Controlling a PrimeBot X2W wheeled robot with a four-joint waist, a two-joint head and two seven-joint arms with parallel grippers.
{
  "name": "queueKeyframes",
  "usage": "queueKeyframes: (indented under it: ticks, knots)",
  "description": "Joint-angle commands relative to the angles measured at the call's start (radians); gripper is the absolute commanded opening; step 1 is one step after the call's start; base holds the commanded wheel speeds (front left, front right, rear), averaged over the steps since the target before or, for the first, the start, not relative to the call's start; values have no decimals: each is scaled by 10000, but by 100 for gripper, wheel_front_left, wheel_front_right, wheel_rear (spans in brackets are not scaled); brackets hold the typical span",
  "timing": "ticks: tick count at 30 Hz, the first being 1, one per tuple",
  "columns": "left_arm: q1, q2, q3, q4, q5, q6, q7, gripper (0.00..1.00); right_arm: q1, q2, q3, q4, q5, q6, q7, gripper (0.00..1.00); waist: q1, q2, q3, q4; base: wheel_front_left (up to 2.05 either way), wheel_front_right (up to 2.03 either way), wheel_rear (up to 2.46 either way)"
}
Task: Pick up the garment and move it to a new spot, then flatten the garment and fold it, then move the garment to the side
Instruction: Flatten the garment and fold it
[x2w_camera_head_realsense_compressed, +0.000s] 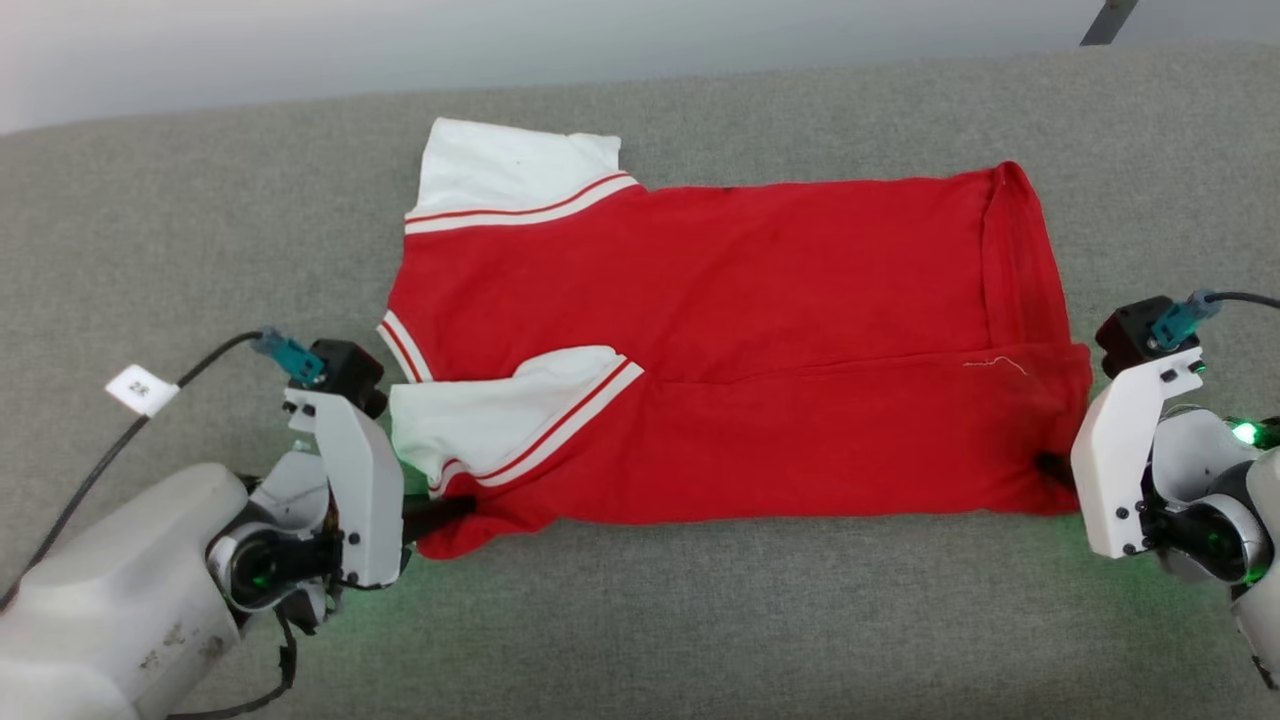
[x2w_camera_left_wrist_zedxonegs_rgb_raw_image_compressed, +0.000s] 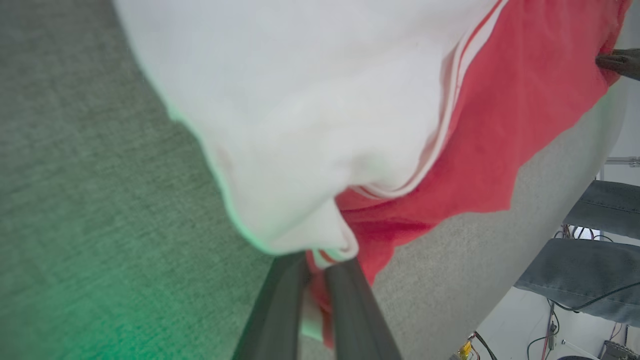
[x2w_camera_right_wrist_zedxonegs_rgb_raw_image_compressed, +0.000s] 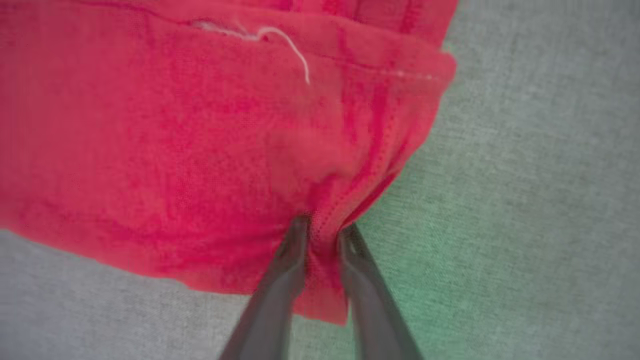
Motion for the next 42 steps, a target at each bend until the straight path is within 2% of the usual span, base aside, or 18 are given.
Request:
queueKeyframes:
  ticks: [1, 4, 14, 20, 25, 26, 27, 28, 29, 30, 34, 37, 42]
  knots:
    - [272, -282, -203, 28, 72, 37, 31, 0, 261, 147, 189, 198, 63, -7, -49, 0, 0, -1, -81, 26, 0, 0, 0]
    - [450, -92, -179, -120, -6, 34, -38, 0, 359, -120, 96, 188, 186, -9, -355, 0, 0, -1, -292, 43, 0, 0, 0]
    - [1292, 1235, -12, -2022, 75, 44, -945, 0, 1373, -1060, 172, -735, 686, -9, -563, 0, 0, -1, -738, 238, 0, 0, 0]
    - [1756, 1875, -109, -3503, 231, 466, -1120, 0, 2204, -1715, -69, -1715, 991, -9, -285, 0, 0, -1, -692, 398, 0, 0, 0]
    - [1984, 2115, -131, -4069, 252, 734, -1251, 0, 2656, -1798, -491, -2283, 890, -9, -316, 0, 0, -1, -701, 406, 0, 0, 0]
    - [2010, 2143, -128, -4138, 251, 789, -1281, 0, 2719, -1746, -593, -2345, 844, -9, -334, 25, 0, -1, -720, 406, 0, 0, 0]
    - [2037, 2159, -96, -4177, 249, 831, -1364, 17, 2793, -1701, -686, -2454, 801, -9, -386, 67, 0, -1, -750, 413, 0, 0, 0]
    - [2080, 2193, -48, -4209, 260, 897, -1476, 55, 2869, -1650, -863, -2513, 785, -9, -443, 100, 0, -1, -787, 414, 0, 0, 0]
    - [2139, 2234, -3, -4240, 240, 966, -1592, 93, 2954, -1627, -1039, -2591, 717, -9, -510, 100, 0, -1, -826, 419, 0, 0, 0]
    - [2185, 2279, 29, -4309, 241, 1004, -1708, 100, 3052, -1612, -1167, -2746, 648, -9, -544, 100, 0, -1, -862, 423, 0, 0, 0]
    - [2486, 2618, 376, -4662, 158, 1218, -2610, 100, 3490, -1453, -2125, -3429, 353, -9, -1020, 100, 0, -1, -981, 454, 0, 0, 0]
    - [2708, 2814, 737, -4805, 145, 1426, -3553, 100, 3666, -1069, -2922, -3923, -211, -7, -1965, 100, 0, -1, -1025, 476, 0, 0, 0]
    - [2700, 2470, 1409, -4202, 790, 2040, -5672, 100, 3502, 79, -3785, -4245, -1531, -6, -4221, 100, 0, -1, -1054, 461, 0, 0, 0]
